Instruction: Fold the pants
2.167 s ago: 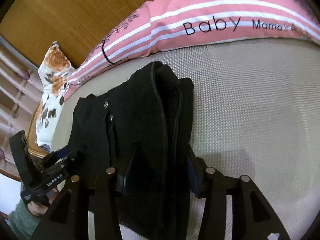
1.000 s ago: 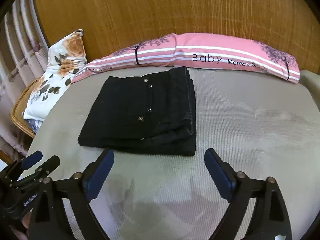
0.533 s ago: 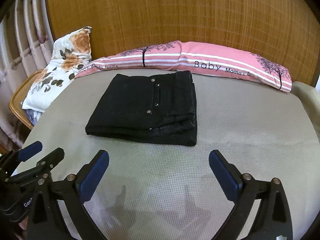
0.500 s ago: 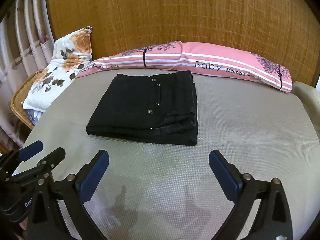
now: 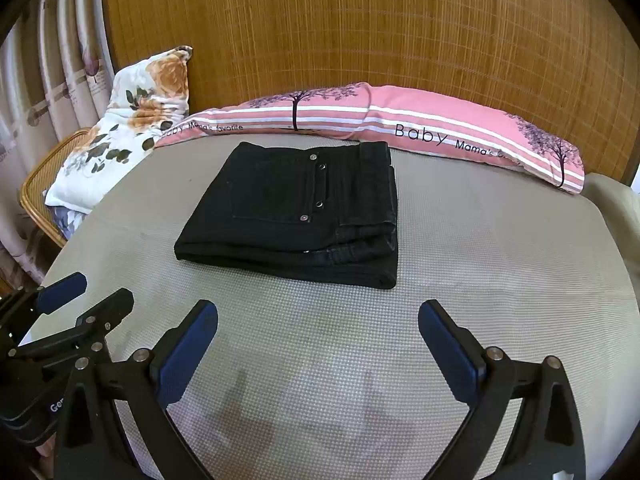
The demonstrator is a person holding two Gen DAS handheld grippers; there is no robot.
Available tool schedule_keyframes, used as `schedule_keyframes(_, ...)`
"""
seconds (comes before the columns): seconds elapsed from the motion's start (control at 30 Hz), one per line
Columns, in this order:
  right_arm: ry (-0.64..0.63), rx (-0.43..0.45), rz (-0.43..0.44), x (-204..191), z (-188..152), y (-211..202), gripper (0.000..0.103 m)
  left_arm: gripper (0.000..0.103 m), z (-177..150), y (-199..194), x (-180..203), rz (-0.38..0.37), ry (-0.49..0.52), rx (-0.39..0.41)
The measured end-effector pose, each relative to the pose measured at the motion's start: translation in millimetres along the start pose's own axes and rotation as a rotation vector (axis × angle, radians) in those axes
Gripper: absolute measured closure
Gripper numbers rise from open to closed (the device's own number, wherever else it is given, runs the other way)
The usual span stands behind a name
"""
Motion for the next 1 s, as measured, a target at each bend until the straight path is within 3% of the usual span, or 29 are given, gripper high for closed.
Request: schedule_keyframes(1.0,0.005,-0.026,-0.004,2.1,-9.0,4.8,0.003,0.043,-5.2,9.1,-1.3,-0.008,0.012,-0.013)
Point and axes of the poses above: each gripper's, at about its wrist camera, not at the fingertips, and y roughly the way its jaws point, x to its right, z to its top, the point moved 9 cm from there along y, roughly the way its jaws point, and after that the axes turned 1 degree about -y, right-handed, at the moved point
